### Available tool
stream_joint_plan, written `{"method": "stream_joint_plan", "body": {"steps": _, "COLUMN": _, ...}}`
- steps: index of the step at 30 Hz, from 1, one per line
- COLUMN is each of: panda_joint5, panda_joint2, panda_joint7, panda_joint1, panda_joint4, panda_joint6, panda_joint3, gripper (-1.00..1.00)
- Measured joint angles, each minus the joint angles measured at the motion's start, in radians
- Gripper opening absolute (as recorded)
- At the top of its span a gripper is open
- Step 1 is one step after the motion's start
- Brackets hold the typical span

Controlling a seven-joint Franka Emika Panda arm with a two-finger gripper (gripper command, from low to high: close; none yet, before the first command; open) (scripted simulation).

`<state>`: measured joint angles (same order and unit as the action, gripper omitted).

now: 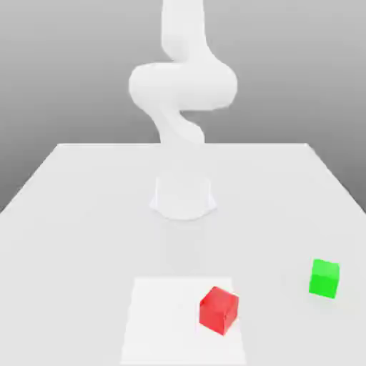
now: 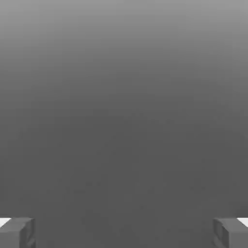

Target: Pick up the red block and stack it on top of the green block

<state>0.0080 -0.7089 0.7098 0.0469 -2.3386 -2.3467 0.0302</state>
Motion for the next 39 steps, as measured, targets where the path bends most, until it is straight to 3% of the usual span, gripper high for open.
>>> {"method": "stream_joint_plan", "body": {"steps": 13, "panda_joint5": 0.060, "panda_joint2": 0.480, "panda_joint7": -0.486, "panda_joint1": 0.194, "panda_joint4": -0.202, "panda_joint6": -0.244, "panda_joint3": 0.103, "gripper": 0.00}}
{"method": "stream_joint_plan", "body": {"steps": 21, "panda_joint5": 0.031, "panda_joint2": 0.765, "panda_joint7": -0.729, "panda_joint1": 0.234, "panda_joint4": -0.322, "panda_joint6": -0.396, "panda_joint3": 0.092, "gripper": 0.00}}
{"method": "stream_joint_plan", "body": {"steps": 27, "panda_joint5": 0.077, "panda_joint2": 0.981, "panda_joint7": -0.792, "panda_joint1": 0.196, "panda_joint4": -0.306, "panda_joint6": -0.570, "panda_joint3": 0.043, "gripper": 0.00}}
{"method": "stream_joint_plan", "body": {"steps": 28, "panda_joint5": 0.082, "panda_joint2": 1.001, "panda_joint7": -0.796, "panda_joint1": 0.191, "panda_joint4": -0.303, "panda_joint6": -0.587, "panda_joint3": 0.036, "gripper": -1.00}}
{"method": "stream_joint_plan", "body": {"steps": 34, "panda_joint5": 0.084, "panda_joint2": 1.011, "panda_joint7": -0.797, "panda_joint1": 0.188, "panda_joint4": -0.302, "panda_joint6": -0.593, "panda_joint3": 0.032, "gripper": -1.00}}
{"method": "stream_joint_plan", "body": {"steps": 39, "panda_joint5": 0.039, "panda_joint2": 0.875, "panda_joint7": -0.764, "panda_joint1": 0.209, "panda_joint4": -0.322, "panda_joint6": -0.479, "panda_joint3": 0.064, "gripper": -1.00}}
